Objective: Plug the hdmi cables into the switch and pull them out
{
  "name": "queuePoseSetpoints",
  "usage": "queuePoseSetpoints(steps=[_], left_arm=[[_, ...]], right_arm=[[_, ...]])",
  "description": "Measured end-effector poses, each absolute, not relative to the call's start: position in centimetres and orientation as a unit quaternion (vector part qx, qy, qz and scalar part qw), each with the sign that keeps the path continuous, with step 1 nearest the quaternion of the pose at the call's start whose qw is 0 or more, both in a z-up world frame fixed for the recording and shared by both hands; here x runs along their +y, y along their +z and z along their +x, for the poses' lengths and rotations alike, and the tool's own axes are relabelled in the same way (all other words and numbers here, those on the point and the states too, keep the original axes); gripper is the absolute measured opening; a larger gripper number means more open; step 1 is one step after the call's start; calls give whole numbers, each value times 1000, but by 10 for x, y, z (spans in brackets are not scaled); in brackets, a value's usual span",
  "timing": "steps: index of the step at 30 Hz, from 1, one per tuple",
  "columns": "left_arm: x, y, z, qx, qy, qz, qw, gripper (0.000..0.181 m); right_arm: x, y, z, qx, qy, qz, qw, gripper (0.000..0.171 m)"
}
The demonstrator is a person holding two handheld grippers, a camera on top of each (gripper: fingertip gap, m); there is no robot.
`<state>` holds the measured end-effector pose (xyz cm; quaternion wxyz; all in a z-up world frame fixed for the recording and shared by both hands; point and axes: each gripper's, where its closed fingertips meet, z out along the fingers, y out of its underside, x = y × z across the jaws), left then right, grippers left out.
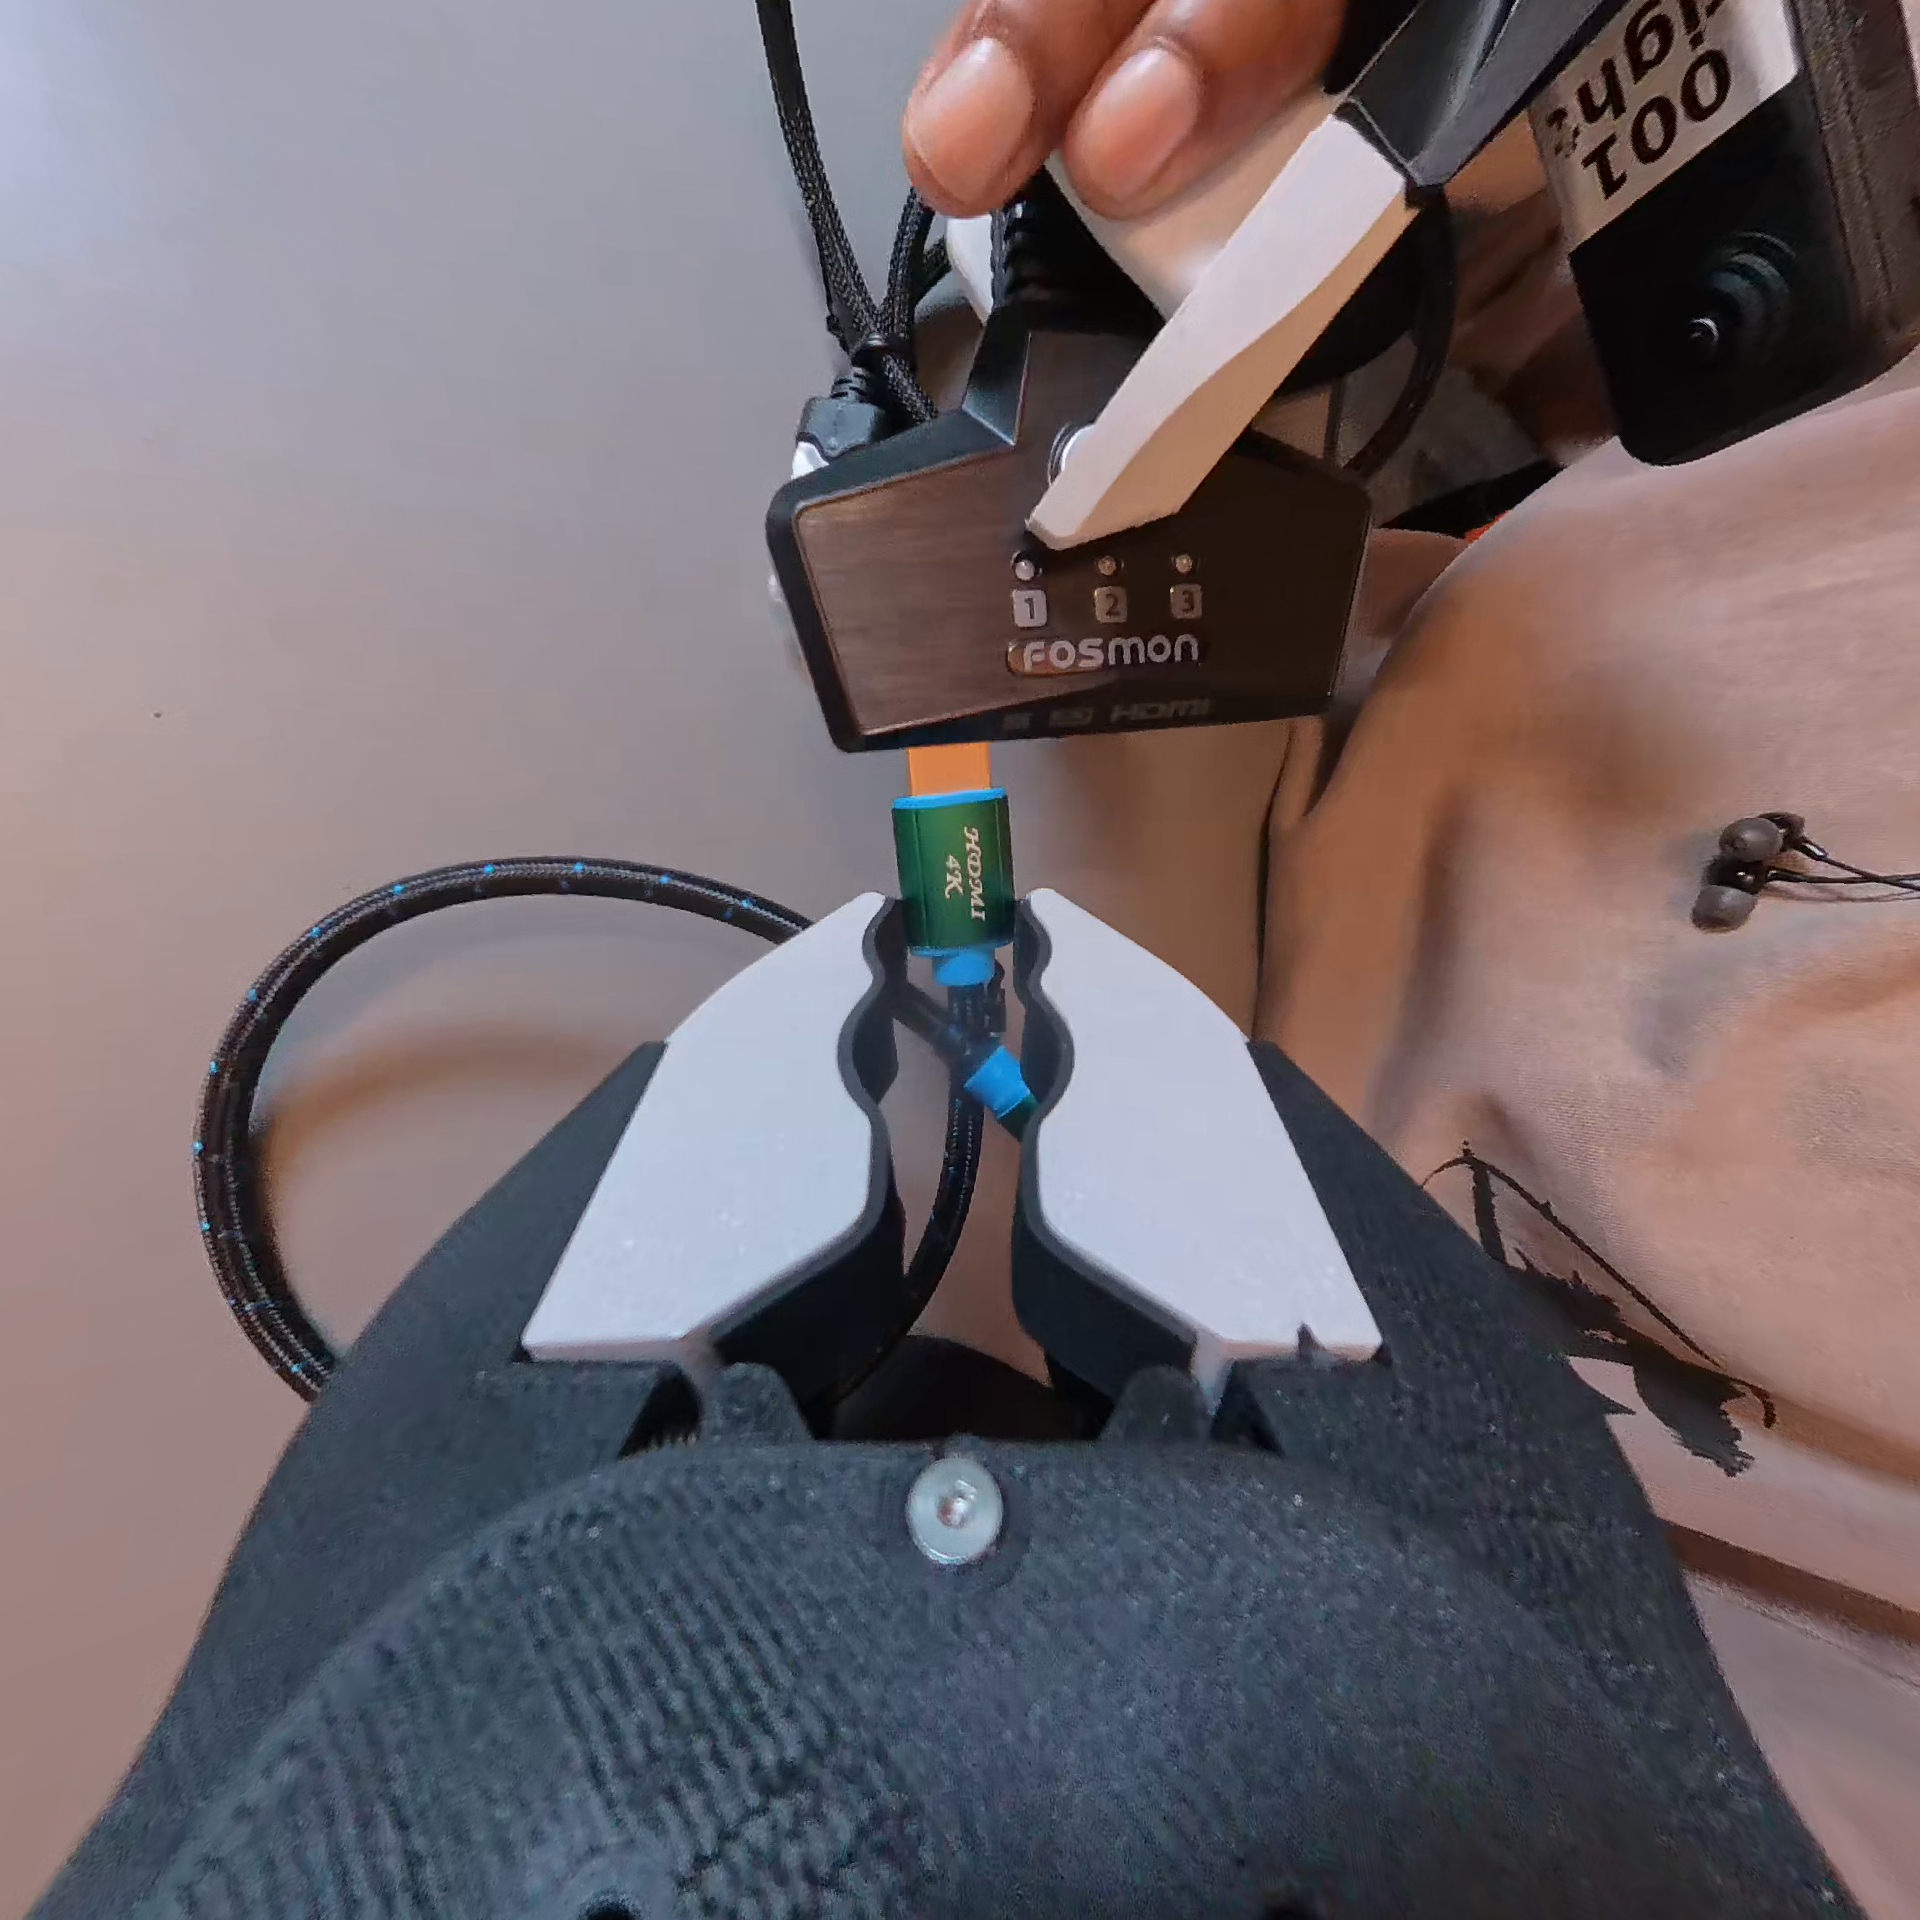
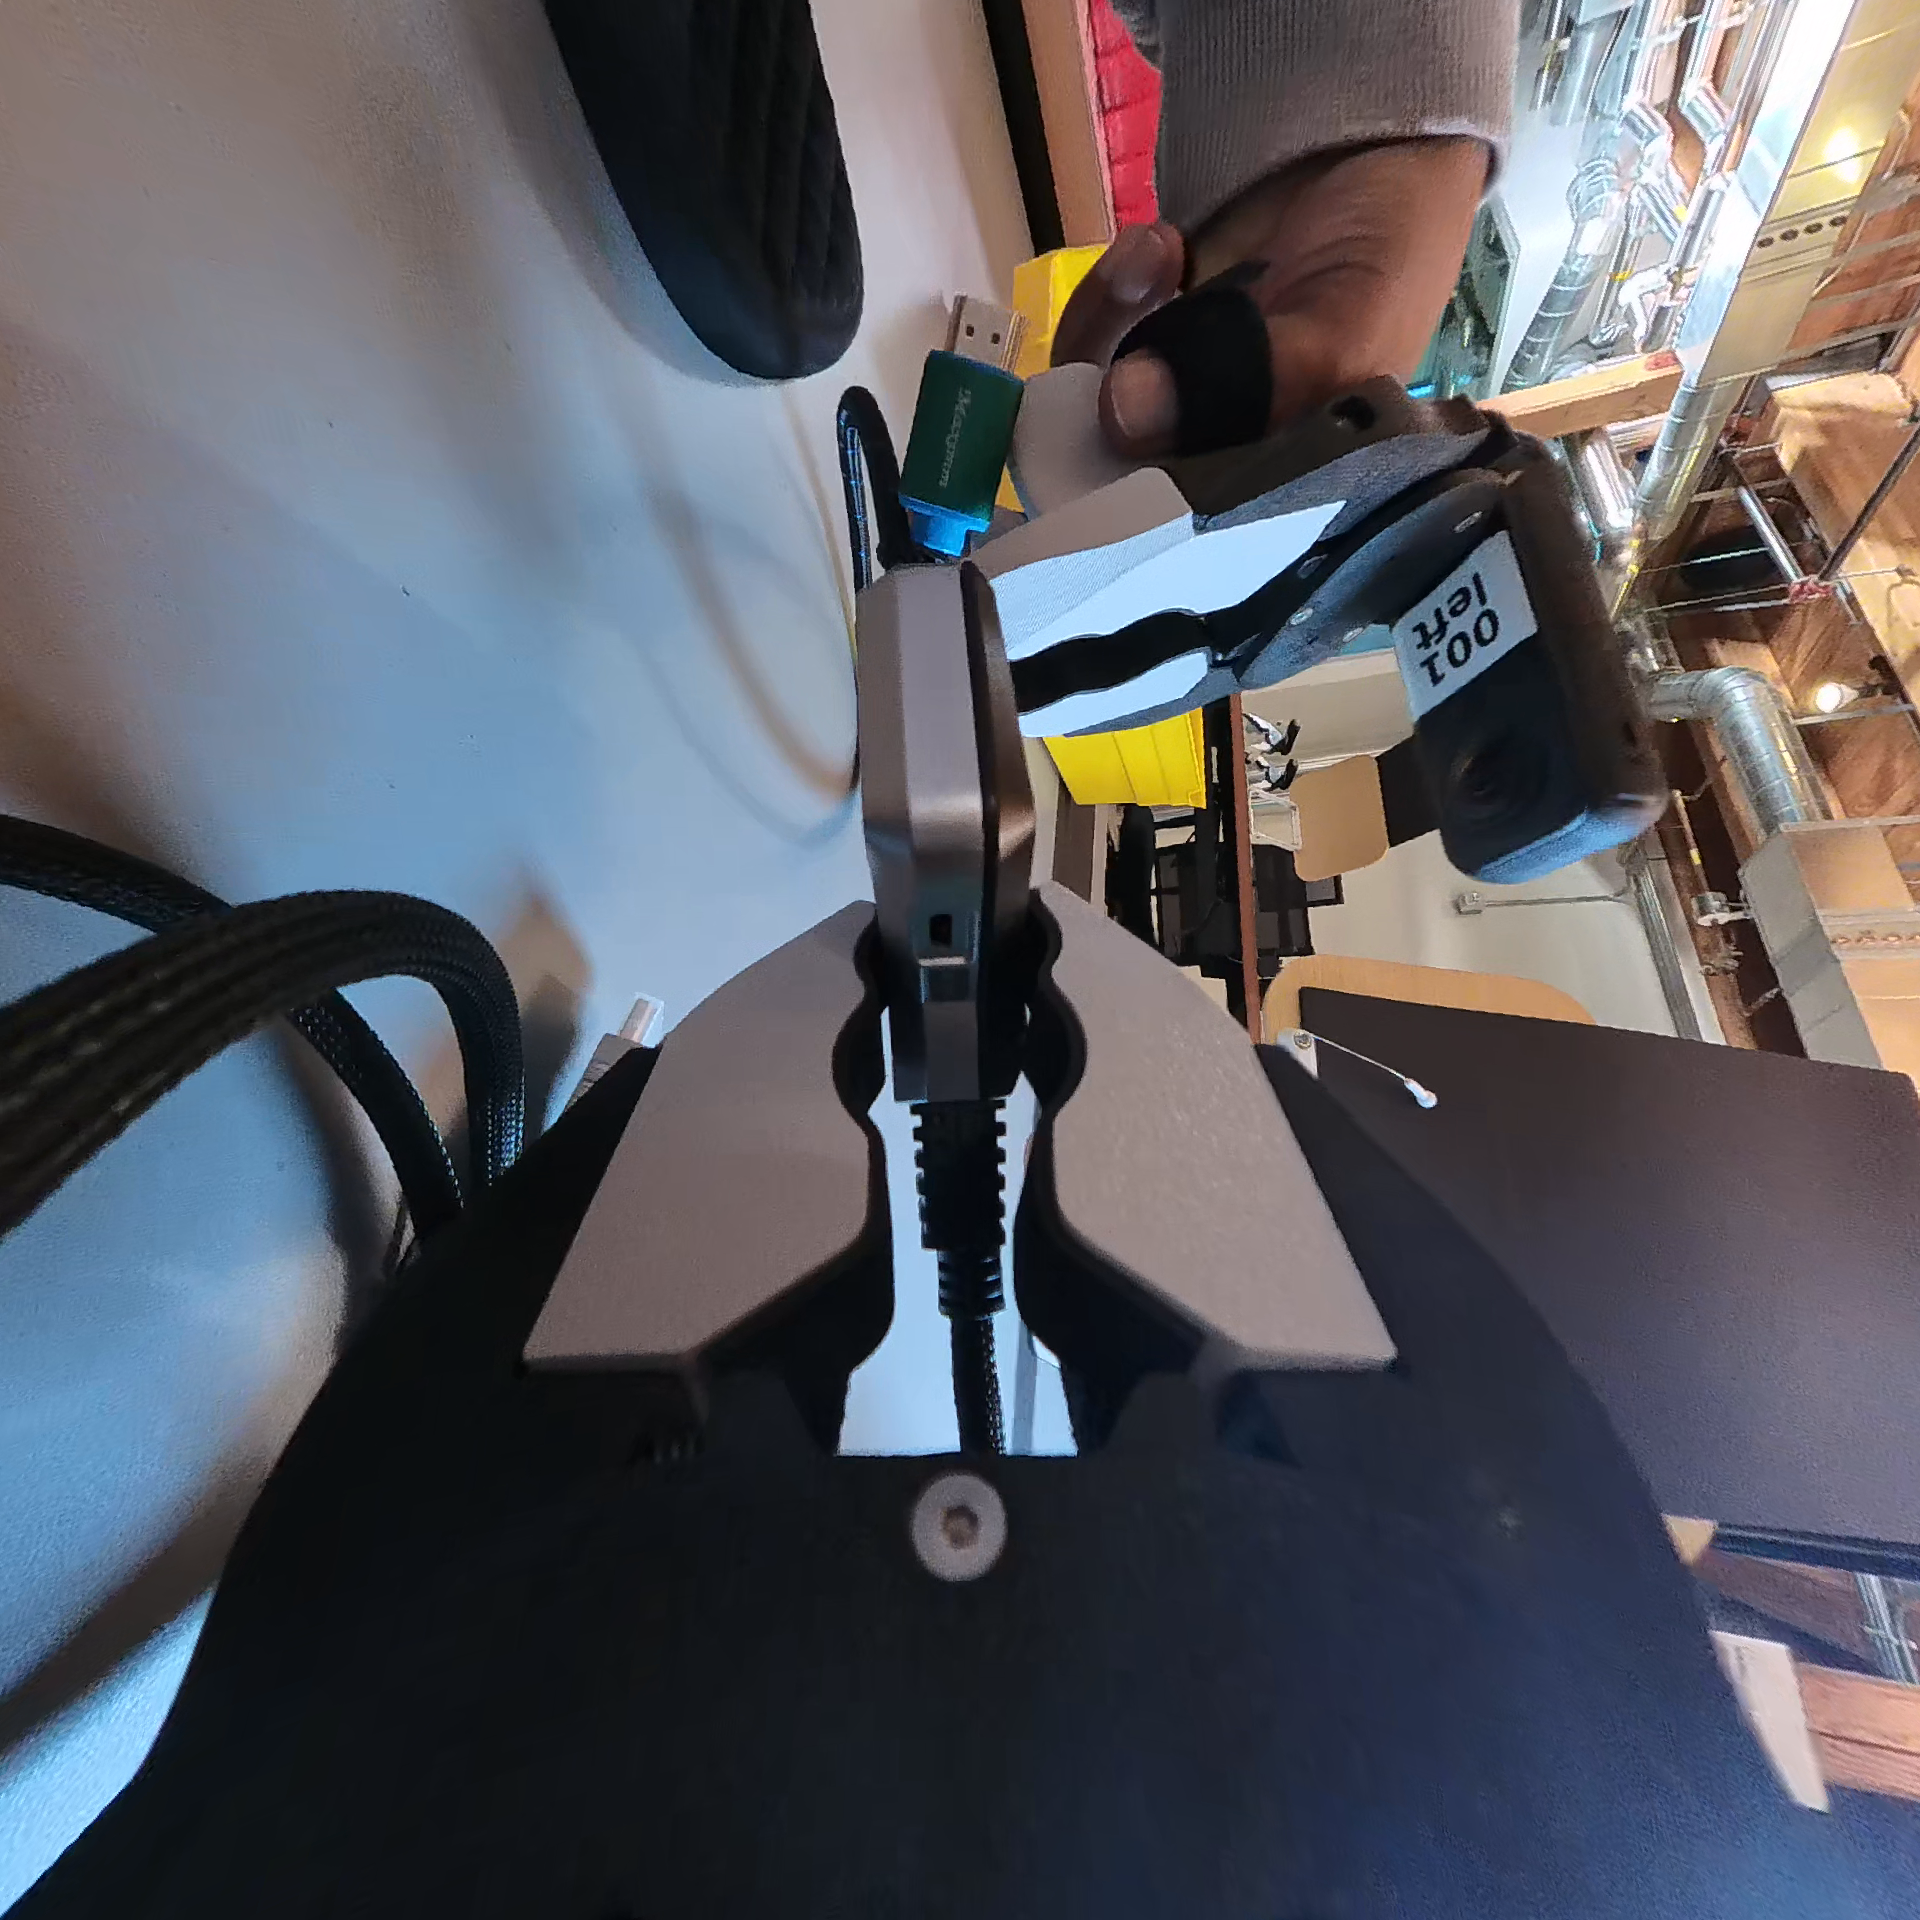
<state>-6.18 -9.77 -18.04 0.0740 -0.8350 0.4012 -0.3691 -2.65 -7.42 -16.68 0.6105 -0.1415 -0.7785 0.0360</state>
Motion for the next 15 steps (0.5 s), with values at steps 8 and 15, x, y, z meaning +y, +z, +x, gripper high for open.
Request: queuePoseSetpoints(steps=[8,15], left_arm=[[-98,-173,-57,418,-371,-824,91,20],[-125,-161,-42,457,-416,-780,97,20]], right_arm=[[-85,-162,-23,-777,34,-140,613,23],[-119,-156,-17,-779,117,-132,602,23]])
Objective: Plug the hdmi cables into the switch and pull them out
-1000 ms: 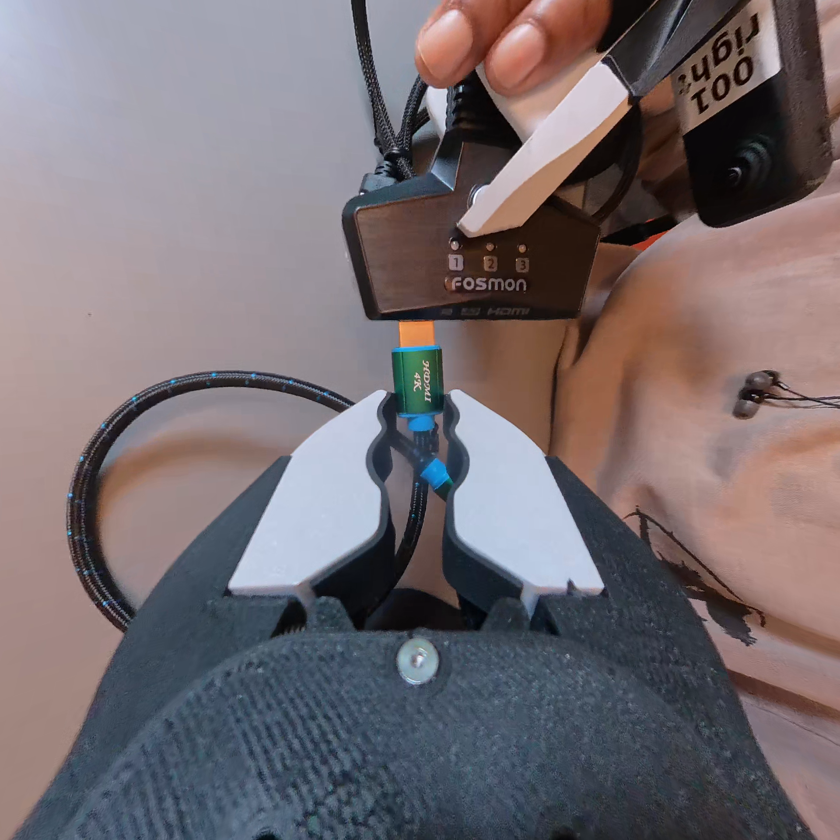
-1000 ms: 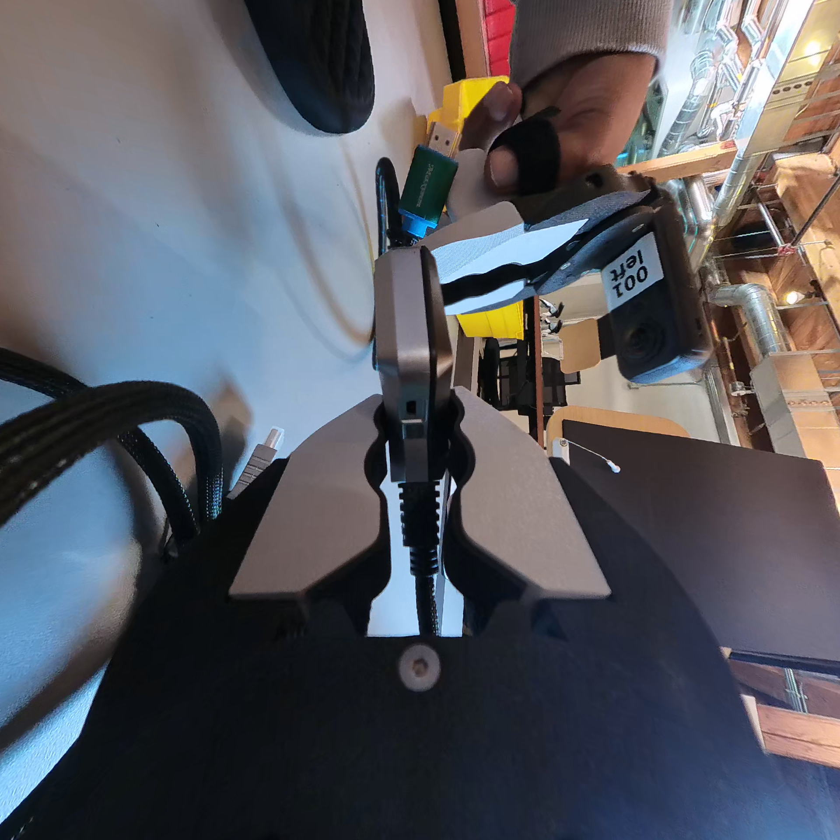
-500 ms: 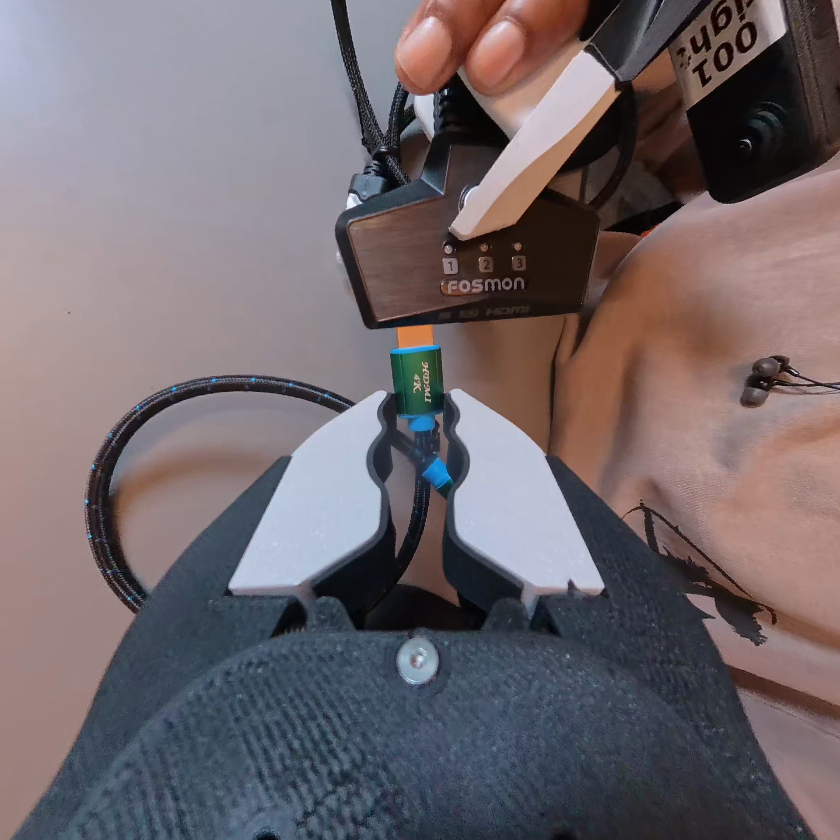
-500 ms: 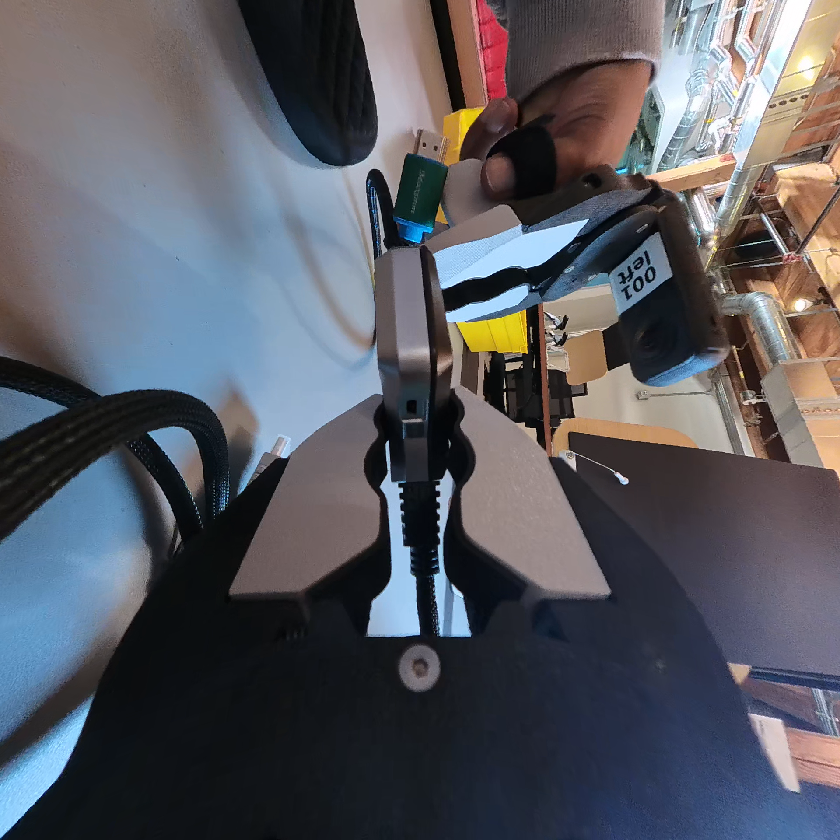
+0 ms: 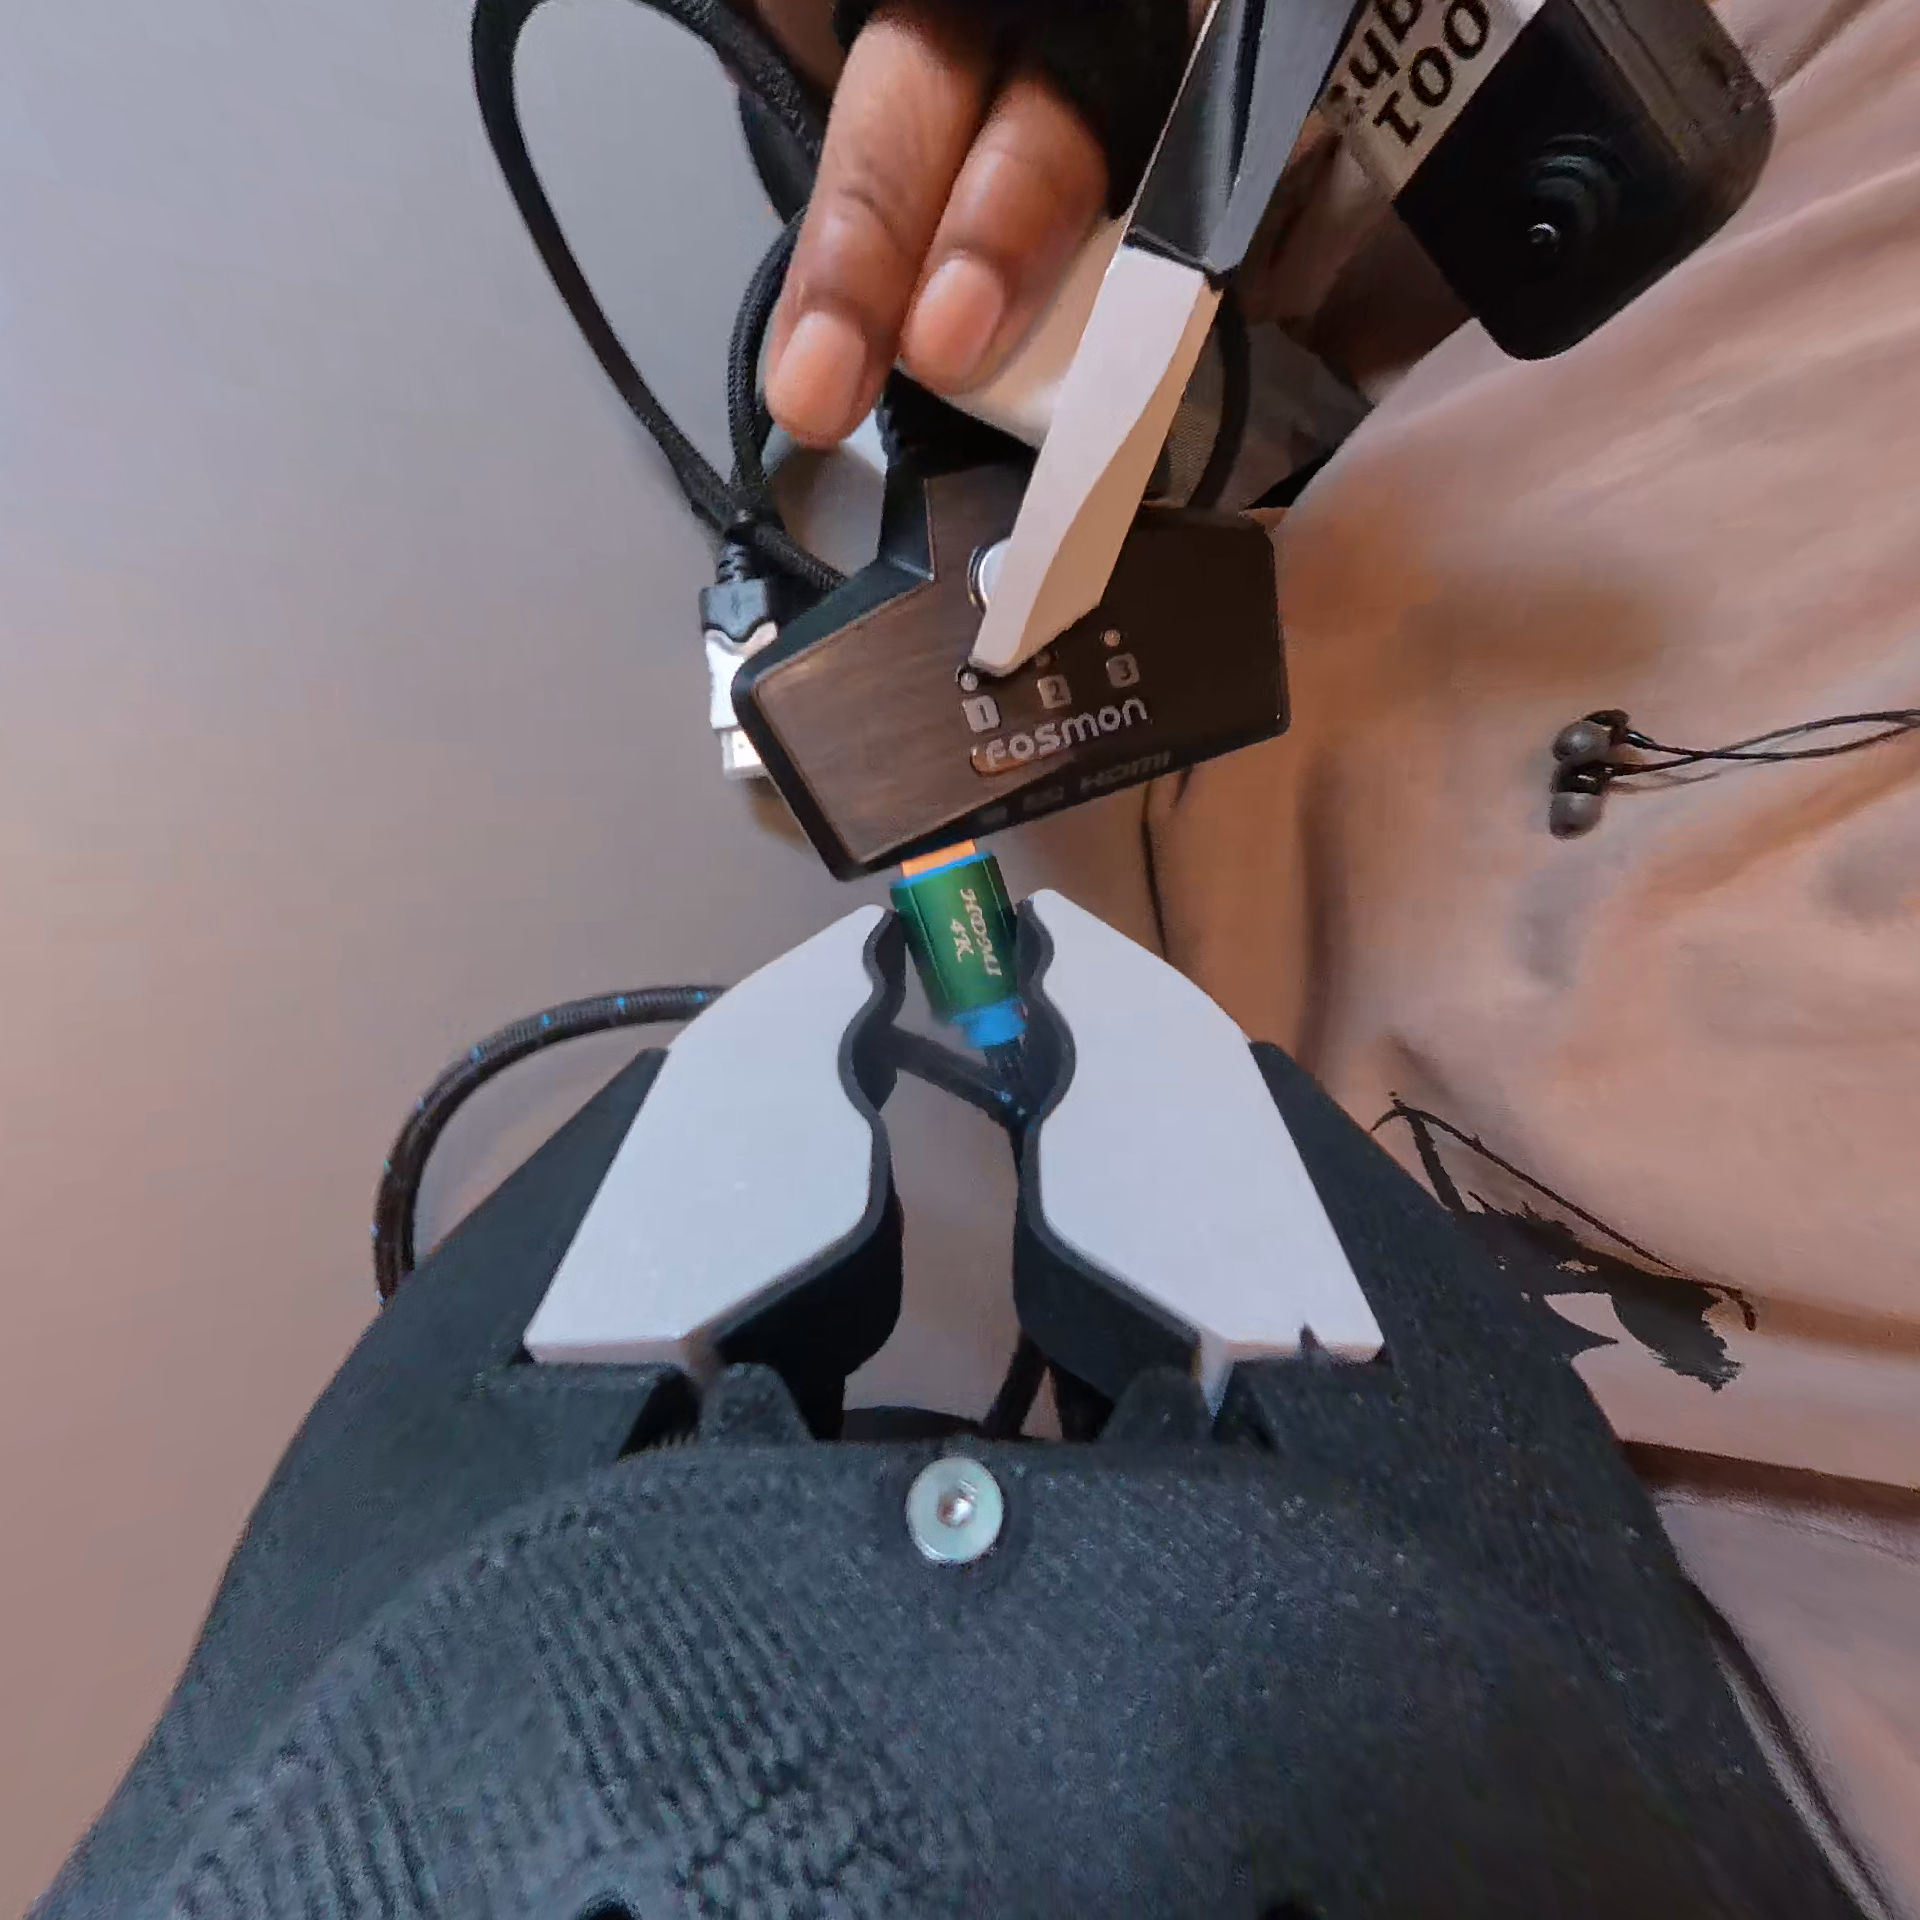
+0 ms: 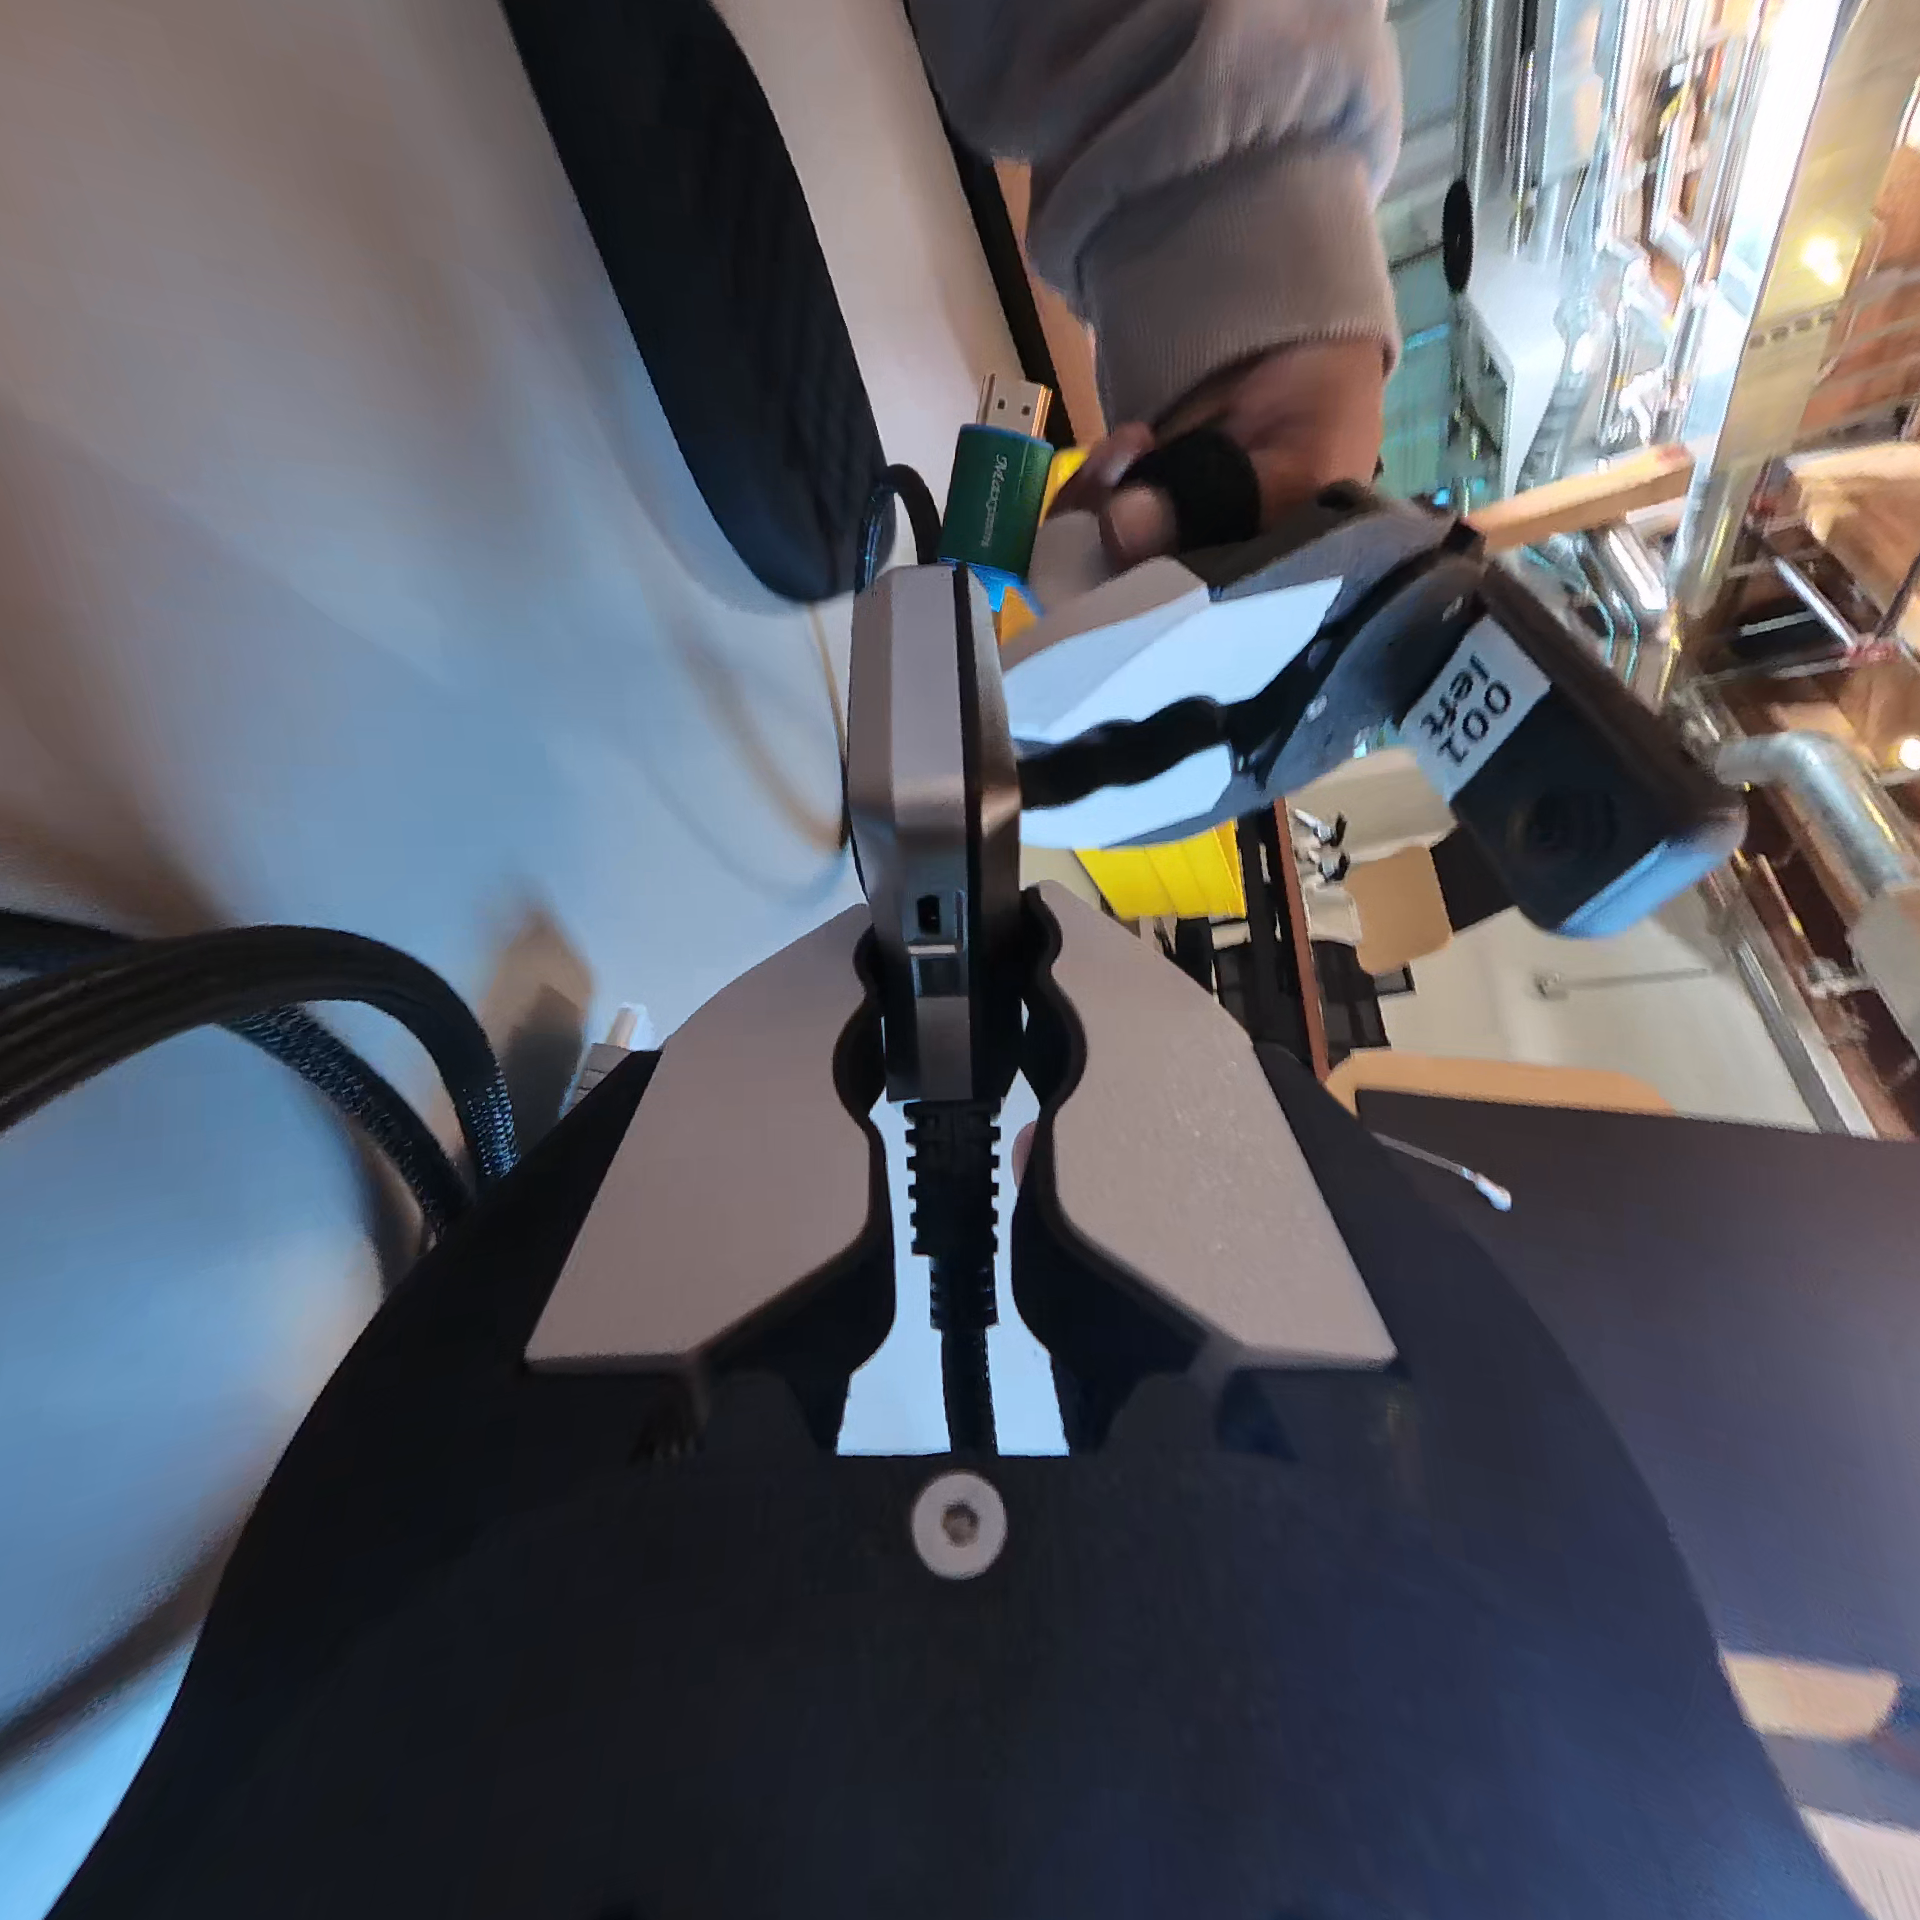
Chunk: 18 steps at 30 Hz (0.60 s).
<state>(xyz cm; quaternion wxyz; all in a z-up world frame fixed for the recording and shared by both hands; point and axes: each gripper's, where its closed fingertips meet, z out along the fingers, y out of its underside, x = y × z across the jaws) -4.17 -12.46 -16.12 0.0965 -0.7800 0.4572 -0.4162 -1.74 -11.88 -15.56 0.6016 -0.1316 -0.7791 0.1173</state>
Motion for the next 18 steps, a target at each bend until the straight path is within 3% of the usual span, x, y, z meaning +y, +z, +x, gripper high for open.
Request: queuePoseSetpoints(steps=[5,9,13,18], left_arm=[[-115,-165,-47,462,-403,-777,140,22],[-79,-123,-59,444,-372,-736,350,25],[-31,-83,-131,368,-173,-695,593,17],[-23,-66,-228,267,42,-656,704,8]], right_arm=[[-109,-160,-24,-778,84,-140,606,23],[-83,-153,-19,-761,74,-186,617,23],[-62,-148,-14,-745,60,-224,626,23],[-50,-143,-12,-731,62,-245,633,23]])
